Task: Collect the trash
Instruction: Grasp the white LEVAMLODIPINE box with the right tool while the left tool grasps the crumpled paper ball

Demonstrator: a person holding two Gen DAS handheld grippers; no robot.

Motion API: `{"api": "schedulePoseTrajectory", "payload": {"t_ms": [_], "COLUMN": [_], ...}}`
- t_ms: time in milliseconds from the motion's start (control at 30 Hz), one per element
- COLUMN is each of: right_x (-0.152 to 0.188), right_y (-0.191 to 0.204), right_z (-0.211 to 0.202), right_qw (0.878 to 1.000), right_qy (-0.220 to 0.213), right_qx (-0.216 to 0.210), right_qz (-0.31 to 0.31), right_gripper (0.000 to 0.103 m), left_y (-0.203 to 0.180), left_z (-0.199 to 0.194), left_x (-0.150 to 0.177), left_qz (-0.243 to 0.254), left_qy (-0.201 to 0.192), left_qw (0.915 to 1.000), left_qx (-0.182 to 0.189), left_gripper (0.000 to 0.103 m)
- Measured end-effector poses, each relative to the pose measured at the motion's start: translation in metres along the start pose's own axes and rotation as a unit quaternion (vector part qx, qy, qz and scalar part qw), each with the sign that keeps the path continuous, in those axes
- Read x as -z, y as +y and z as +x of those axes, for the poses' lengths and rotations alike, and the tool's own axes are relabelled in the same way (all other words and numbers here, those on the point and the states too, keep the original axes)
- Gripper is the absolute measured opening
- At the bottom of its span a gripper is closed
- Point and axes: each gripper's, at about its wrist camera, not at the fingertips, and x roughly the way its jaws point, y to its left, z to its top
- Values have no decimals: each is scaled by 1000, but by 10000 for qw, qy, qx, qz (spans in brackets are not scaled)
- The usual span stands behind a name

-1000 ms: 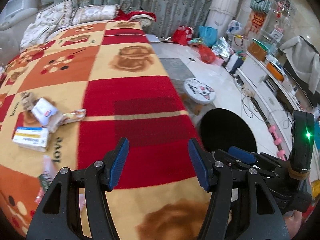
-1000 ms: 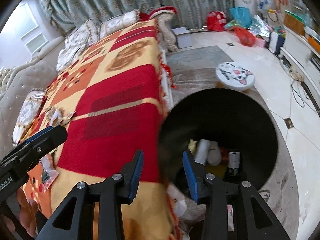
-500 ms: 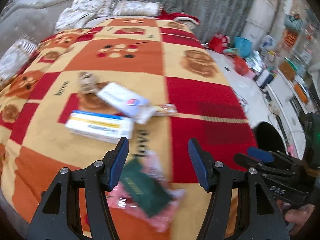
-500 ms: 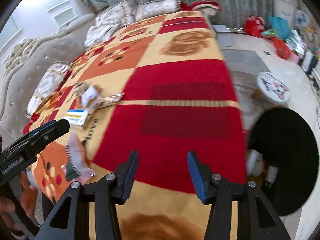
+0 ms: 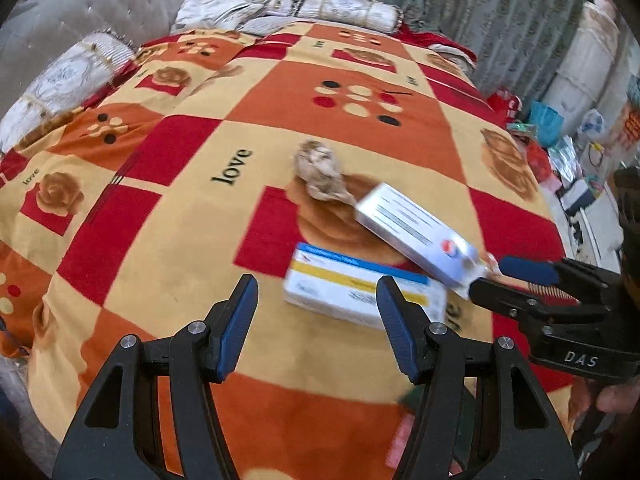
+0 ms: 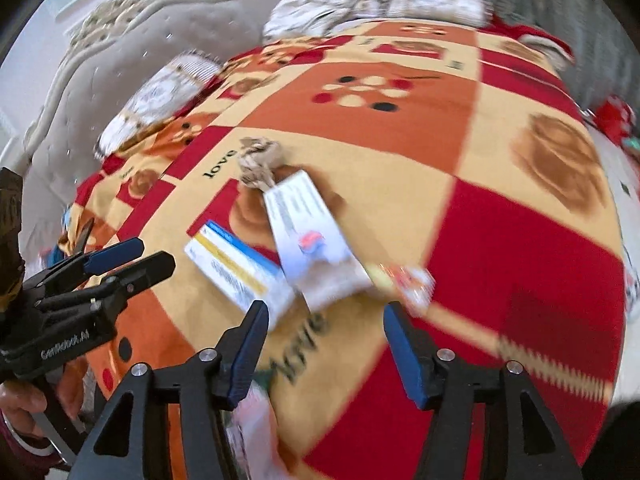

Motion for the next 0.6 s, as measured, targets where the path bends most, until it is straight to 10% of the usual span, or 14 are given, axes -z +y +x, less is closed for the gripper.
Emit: {"api": "schedulePoseTrajectory", "payload": {"t_ms": [600], "right_x": [-56], "right_y": [17], "right_z": [74], "right_qw": [9951], "right_qy": [481], "right_qx": [377], "right_qz": [-771], "right_gripper": [66], "left_y": [33], "left_z": [35], "left_x": [-29], "left_qz": [-269], "left_qy": [176], "left_qw": [9995], "left_qx": [-11], "left_gripper": [60]}}
